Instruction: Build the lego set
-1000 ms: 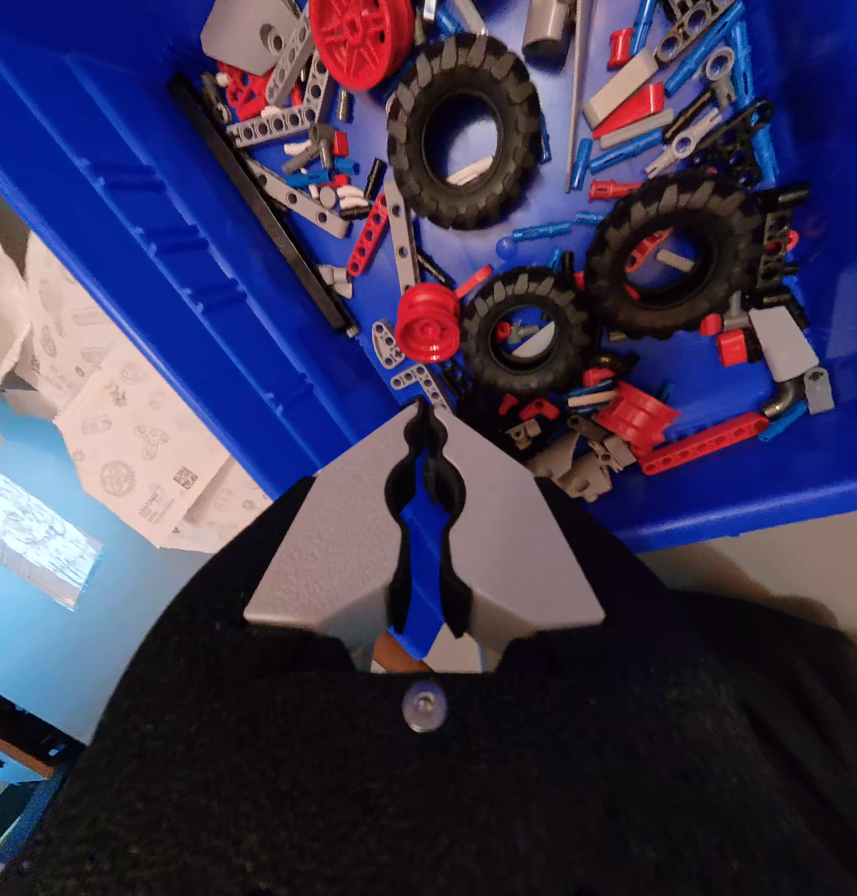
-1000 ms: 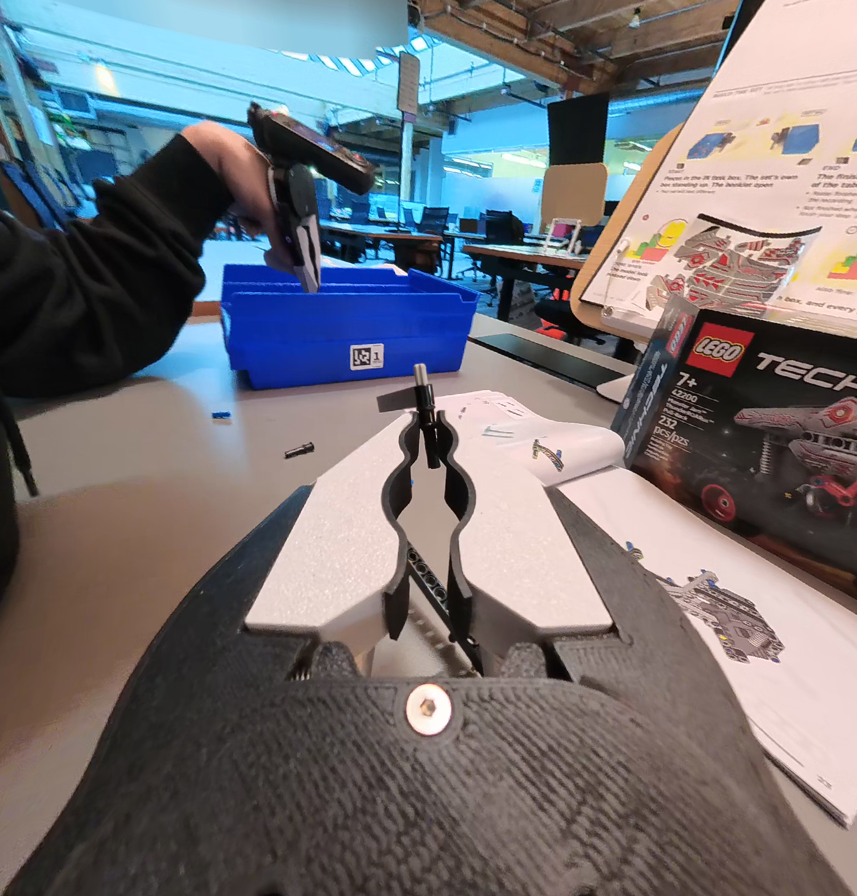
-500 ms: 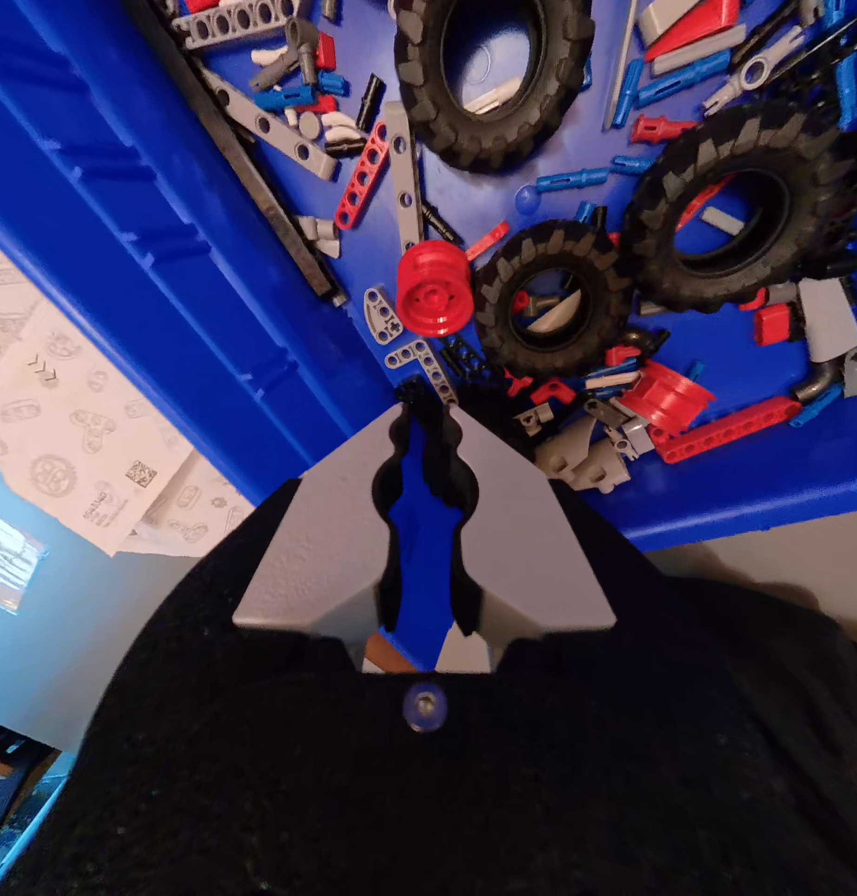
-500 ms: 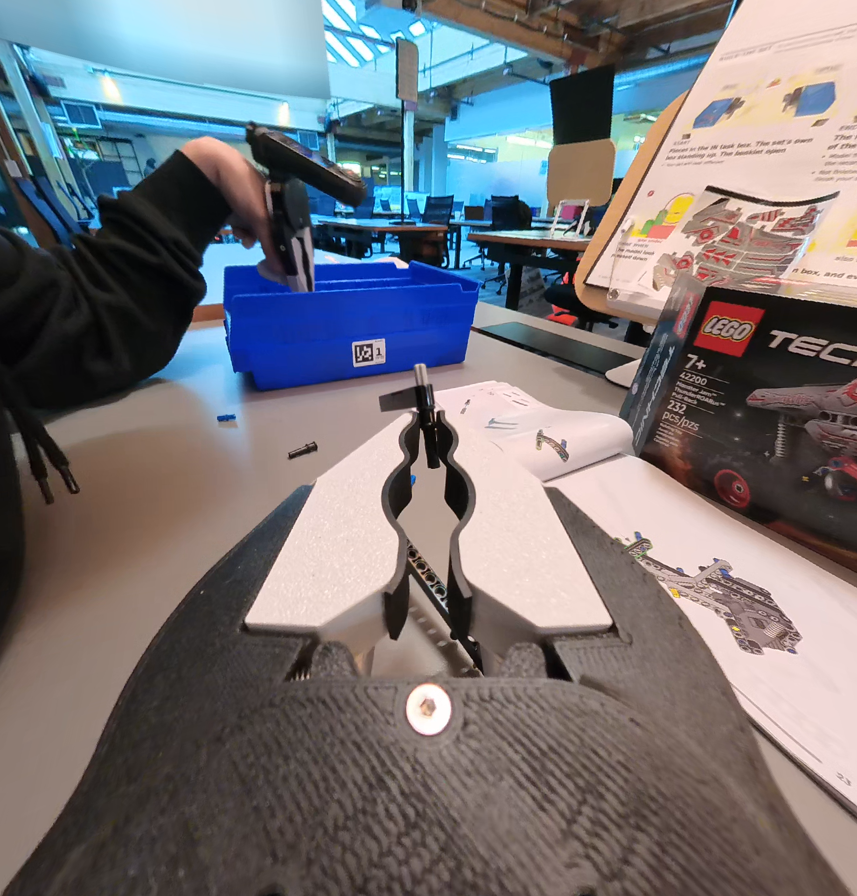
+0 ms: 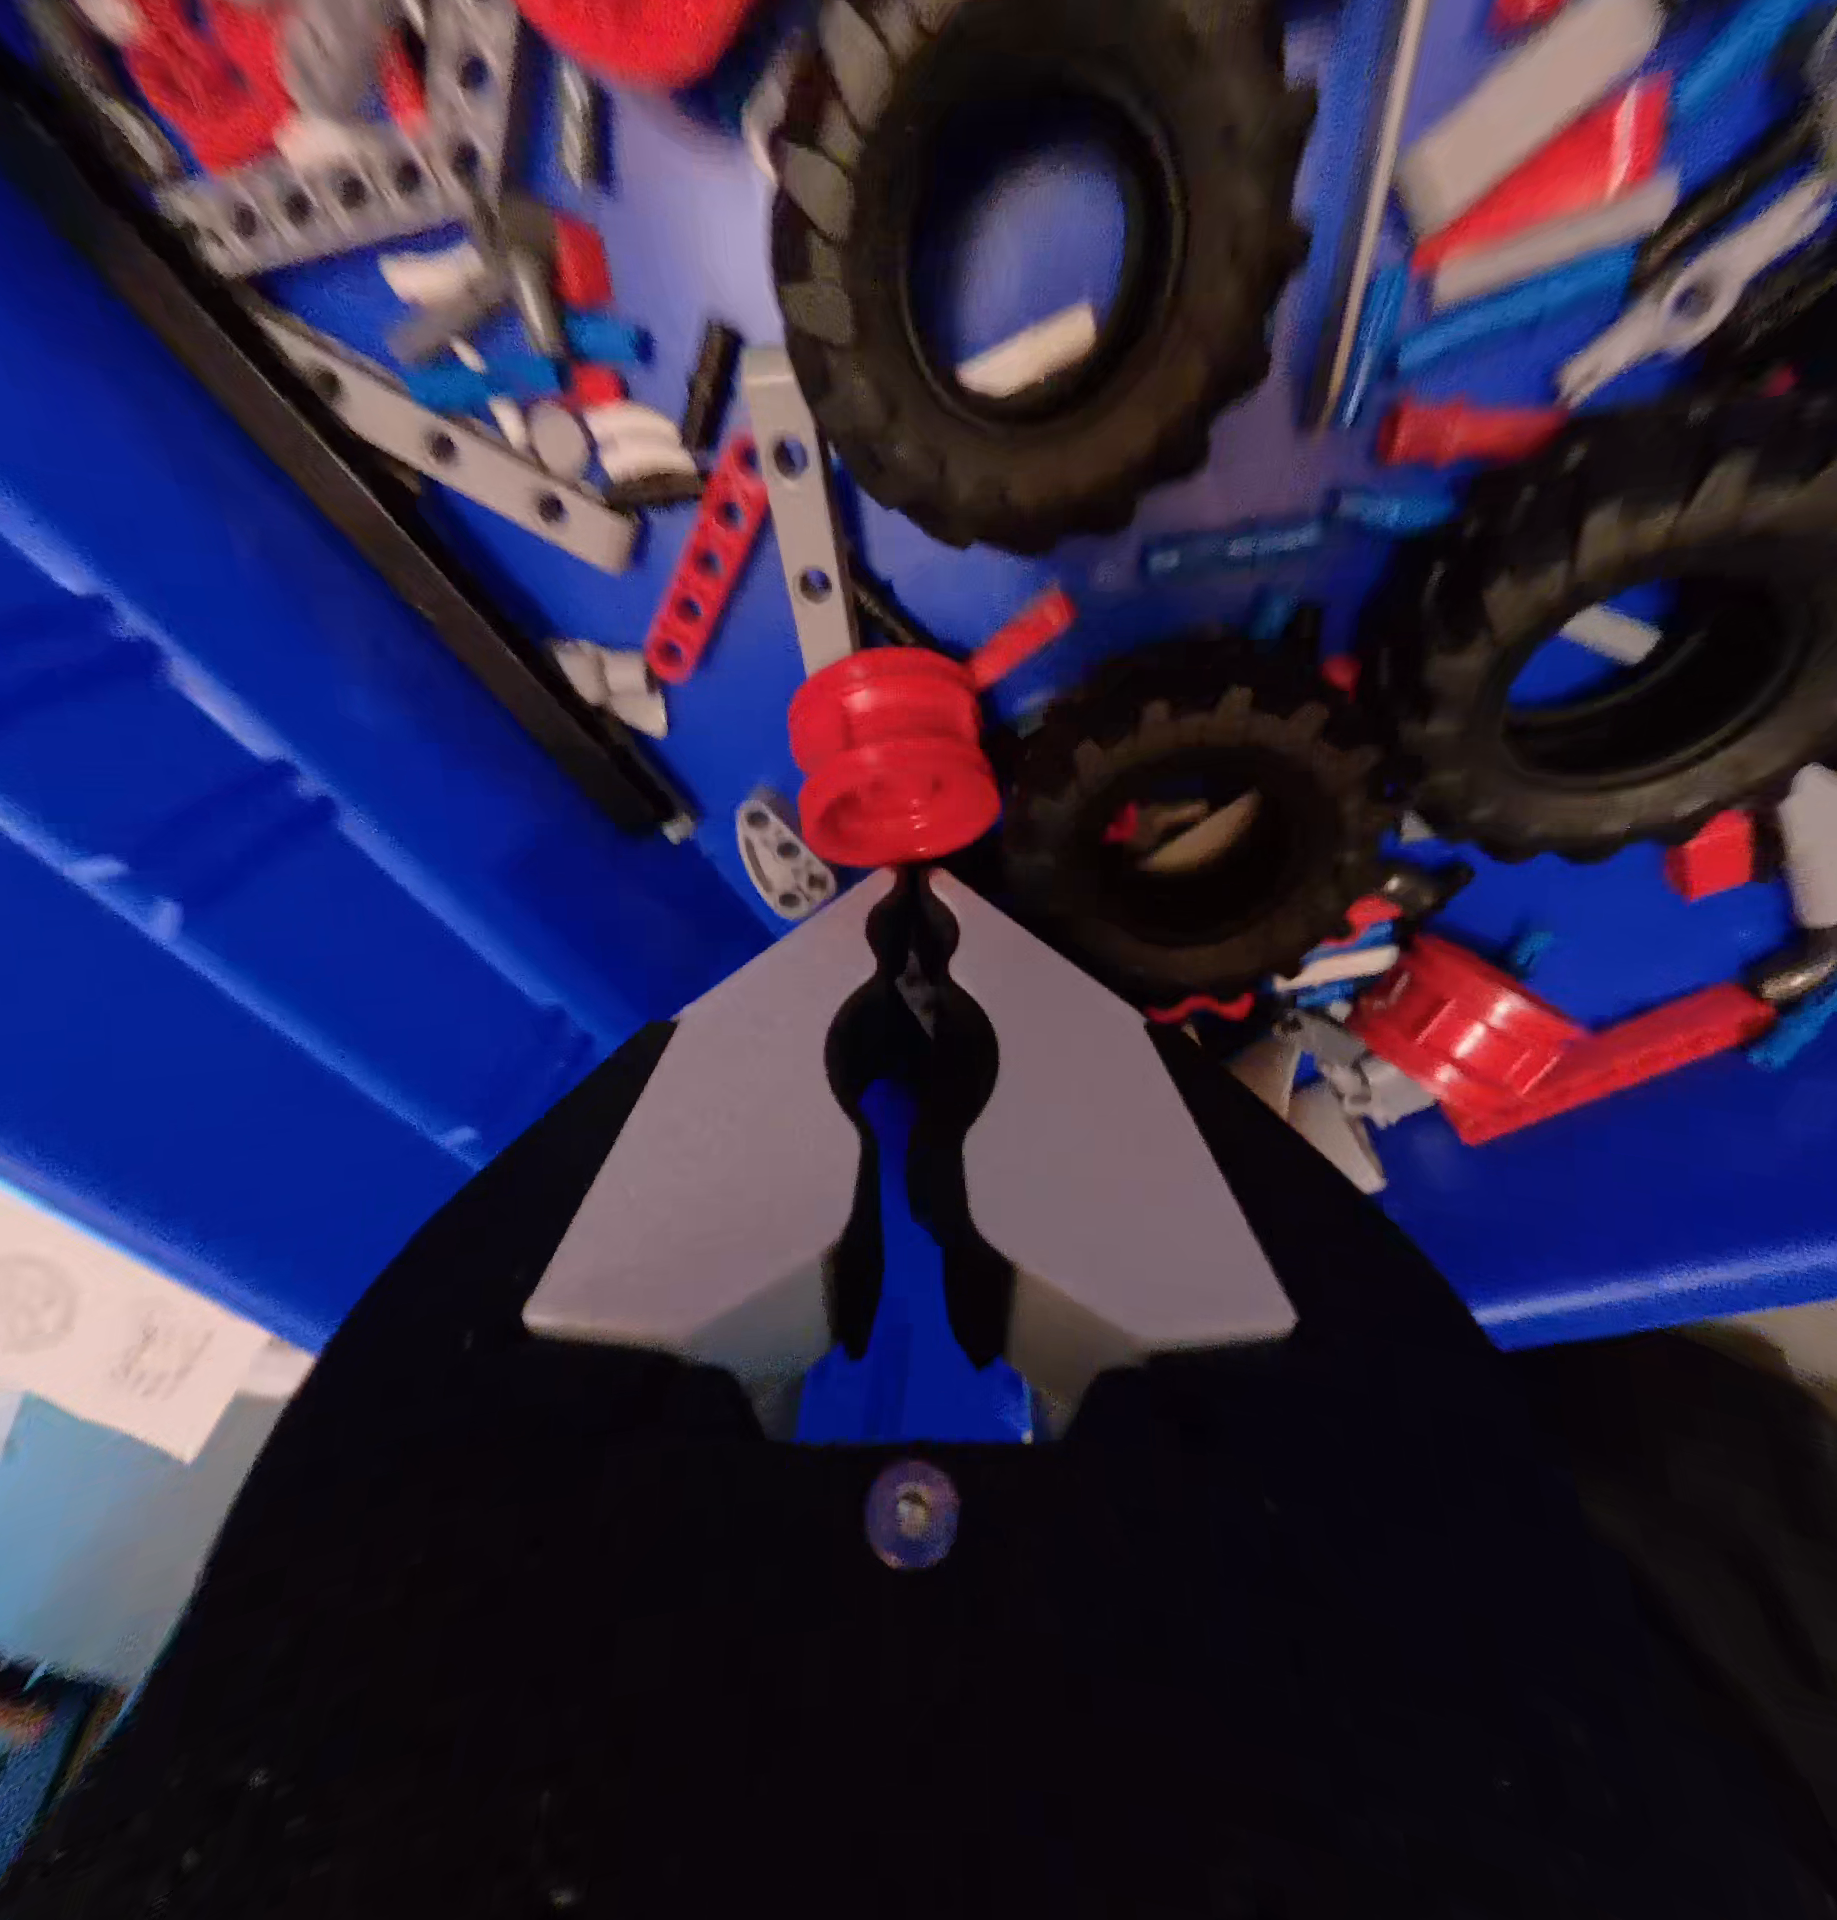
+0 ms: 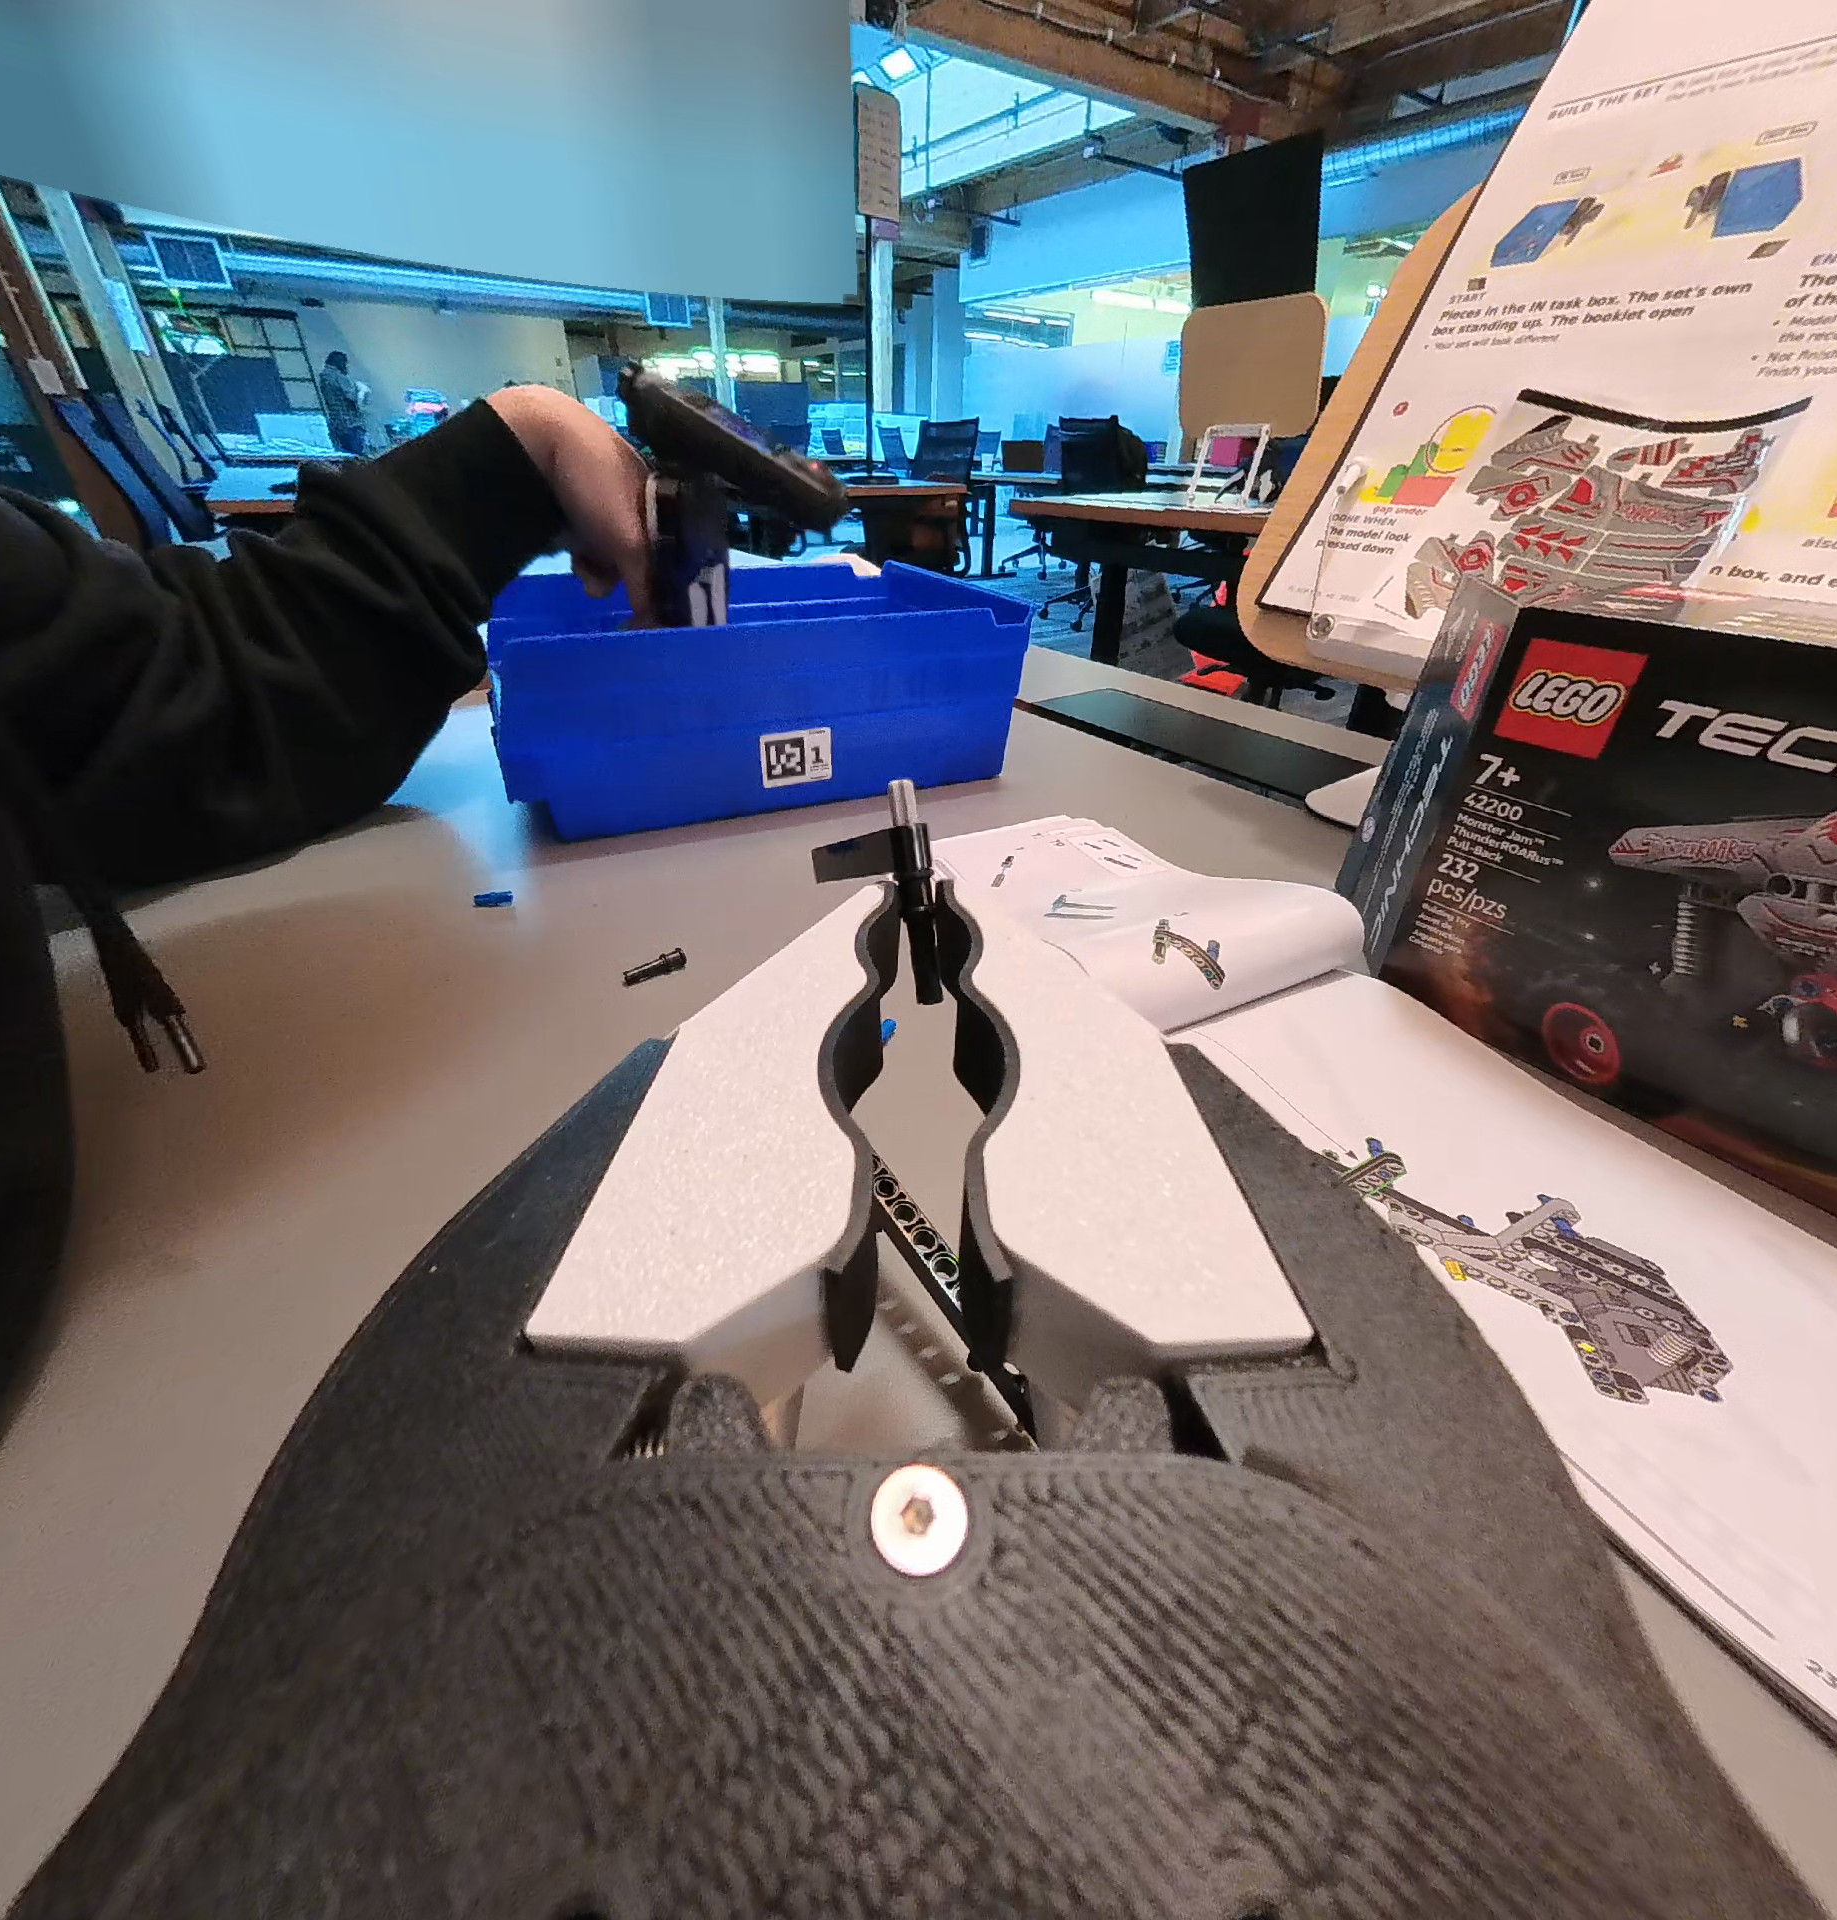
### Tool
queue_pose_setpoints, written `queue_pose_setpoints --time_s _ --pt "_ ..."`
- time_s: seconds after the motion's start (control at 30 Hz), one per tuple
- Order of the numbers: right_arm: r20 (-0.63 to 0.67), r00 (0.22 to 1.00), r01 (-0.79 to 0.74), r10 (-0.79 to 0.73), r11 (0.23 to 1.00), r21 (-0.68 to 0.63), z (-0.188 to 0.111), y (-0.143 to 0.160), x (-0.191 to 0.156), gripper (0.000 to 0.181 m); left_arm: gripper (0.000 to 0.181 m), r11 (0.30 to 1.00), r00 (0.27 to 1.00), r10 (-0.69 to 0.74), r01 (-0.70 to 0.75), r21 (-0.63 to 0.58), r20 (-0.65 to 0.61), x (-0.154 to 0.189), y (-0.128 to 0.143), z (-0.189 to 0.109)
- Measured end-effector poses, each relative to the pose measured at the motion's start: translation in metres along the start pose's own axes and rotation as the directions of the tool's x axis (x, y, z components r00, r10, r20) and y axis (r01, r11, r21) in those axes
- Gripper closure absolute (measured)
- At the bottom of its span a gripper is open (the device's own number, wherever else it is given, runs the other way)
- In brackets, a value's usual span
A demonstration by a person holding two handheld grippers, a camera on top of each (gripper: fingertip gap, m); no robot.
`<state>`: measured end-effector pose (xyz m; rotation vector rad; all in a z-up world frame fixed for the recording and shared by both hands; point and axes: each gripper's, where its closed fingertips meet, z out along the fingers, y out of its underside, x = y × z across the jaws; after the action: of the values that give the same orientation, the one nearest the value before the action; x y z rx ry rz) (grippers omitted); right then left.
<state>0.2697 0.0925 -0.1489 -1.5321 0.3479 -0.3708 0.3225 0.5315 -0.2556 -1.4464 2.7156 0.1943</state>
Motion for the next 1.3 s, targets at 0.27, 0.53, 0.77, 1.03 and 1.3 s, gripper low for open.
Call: queue_pose_setpoints --time_s 0.27,0.53,0.77,1.03,1.3 --pt "-0.001 1.000 -0.002 0.002 1.000 -0.002 0.000 0.000 0.000 0.177 0.181 0.987 0.996 -0.080 0.074 0.142 0.036 -0.012 -0.004 -0.026" --pt "0.003 1.000 0.006 -0.006 1.000 -0.021 0.002 0.003 -0.001 0.177 0.175 1.000 1.000 -0.017 0.017 -0.006 -0.007 0.005 0.003 -0.005" --pt "0.006 1.000 0.008 -0.008 1.000 -0.023 0.002 0.003 -0.001 0.177 0.178 0.992 0.995 -0.095 0.098 0.085 -0.034 -0.002 -0.014 -0.004" --pt "0.009 1.000 0.008 -0.008 1.000 -0.024 0.002 0.003 -0.002 0.177 0.168 0.990 0.993 -0.109 0.113 0.089 -0.045 0.004 -0.006 -0.015" --pt "0.009 1.000 0.012 -0.012 1.000 -0.016 0.001 0.002 -0.002 0.177 0.167 0.995 0.994 -0.097 0.097 -0.009 -0.054 0.009 0.001 0.000"
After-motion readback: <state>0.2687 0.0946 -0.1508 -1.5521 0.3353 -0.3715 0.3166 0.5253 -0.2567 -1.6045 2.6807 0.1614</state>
